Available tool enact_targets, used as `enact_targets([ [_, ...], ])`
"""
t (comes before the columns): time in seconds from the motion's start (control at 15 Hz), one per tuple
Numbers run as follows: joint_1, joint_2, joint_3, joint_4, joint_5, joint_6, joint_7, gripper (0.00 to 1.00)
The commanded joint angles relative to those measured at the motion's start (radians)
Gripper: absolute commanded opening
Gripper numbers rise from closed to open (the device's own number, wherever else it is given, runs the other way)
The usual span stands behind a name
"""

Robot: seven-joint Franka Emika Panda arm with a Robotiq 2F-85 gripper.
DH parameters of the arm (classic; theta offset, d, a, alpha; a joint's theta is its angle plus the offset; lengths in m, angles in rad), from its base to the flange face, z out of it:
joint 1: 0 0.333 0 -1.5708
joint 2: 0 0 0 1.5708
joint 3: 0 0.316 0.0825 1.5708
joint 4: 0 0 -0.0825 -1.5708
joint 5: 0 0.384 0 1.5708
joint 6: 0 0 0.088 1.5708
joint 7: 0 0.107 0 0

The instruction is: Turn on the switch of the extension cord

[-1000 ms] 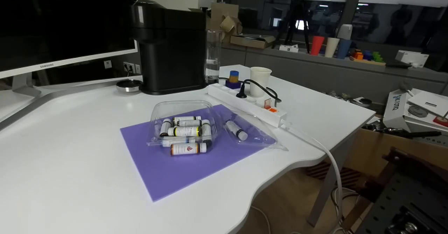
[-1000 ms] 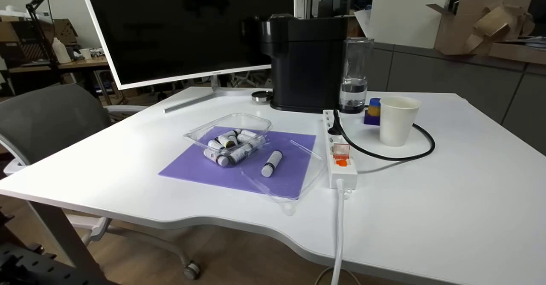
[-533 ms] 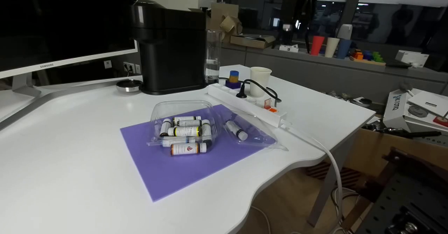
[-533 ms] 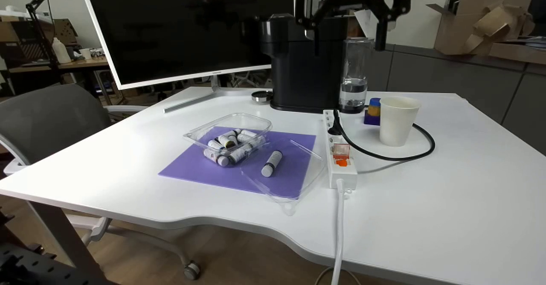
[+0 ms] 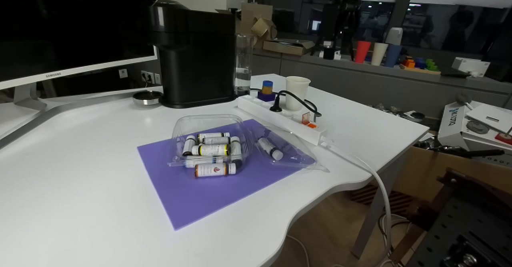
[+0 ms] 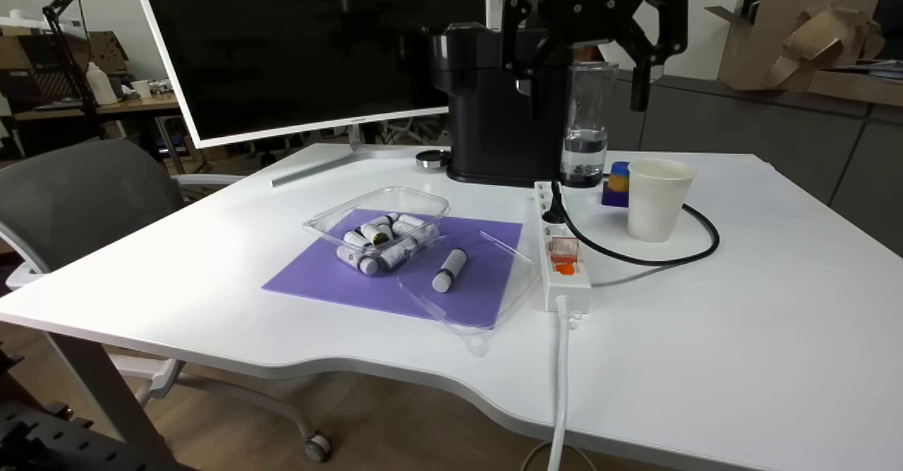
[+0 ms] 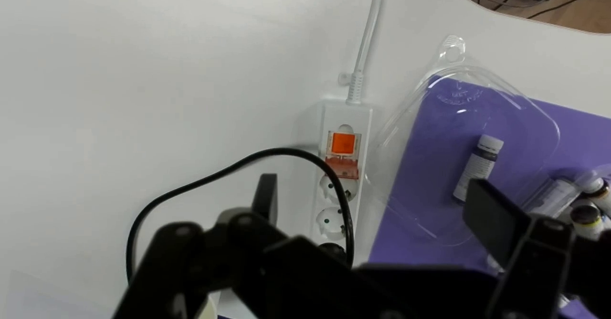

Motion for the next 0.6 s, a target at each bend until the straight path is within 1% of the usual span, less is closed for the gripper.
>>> enact_targets([
  [0.0,-0.017,0.069,0.031,0.017,-0.054,0.024,0.073,1.0],
  [0.07,-0.018,0.095,0.037,0.028,-0.054,0.023,0.075,1.0],
  [0.13,-0.02,0.124,0.043,0.038,-0.052,0.03,0.086,0.75],
  [0.2,-0.022,0.15,0.049,0.048,-0.05,0.033,0.091,0.75],
  [0.47,-0.036,0.248,0.073,0.086,-0.038,0.087,0.125,0.45],
  [0.53,-0.04,0.27,0.079,0.099,-0.039,0.101,0.134,0.38],
])
